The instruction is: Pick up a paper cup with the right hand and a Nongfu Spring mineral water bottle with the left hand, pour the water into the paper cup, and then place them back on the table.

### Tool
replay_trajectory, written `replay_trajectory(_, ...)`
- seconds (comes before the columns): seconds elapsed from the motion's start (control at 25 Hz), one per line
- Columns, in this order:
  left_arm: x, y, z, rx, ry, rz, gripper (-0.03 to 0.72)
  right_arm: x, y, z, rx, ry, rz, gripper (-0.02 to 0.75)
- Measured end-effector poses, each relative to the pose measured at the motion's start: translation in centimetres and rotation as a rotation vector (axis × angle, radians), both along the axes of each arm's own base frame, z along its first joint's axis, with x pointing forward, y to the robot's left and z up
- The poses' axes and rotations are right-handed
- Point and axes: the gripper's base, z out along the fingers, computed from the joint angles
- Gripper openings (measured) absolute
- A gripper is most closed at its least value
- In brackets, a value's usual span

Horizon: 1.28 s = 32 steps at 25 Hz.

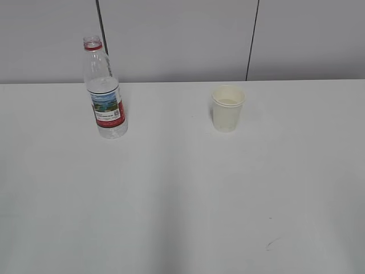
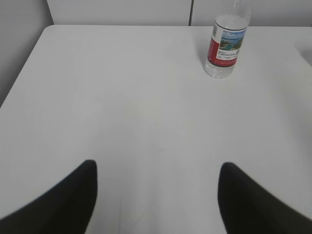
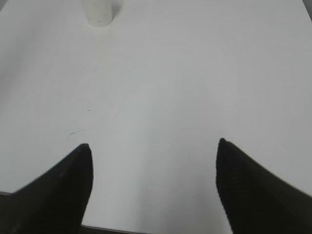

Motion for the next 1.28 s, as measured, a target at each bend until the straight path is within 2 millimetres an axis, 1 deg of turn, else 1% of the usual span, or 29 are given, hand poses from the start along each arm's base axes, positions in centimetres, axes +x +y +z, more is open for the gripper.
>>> replay_trajectory(1.28, 0.0, 0.0, 0.0, 0.0, 0.0, 0.0, 0.466, 0.0, 0.0, 0.0, 0.0, 0.0, 0.0, 0.585)
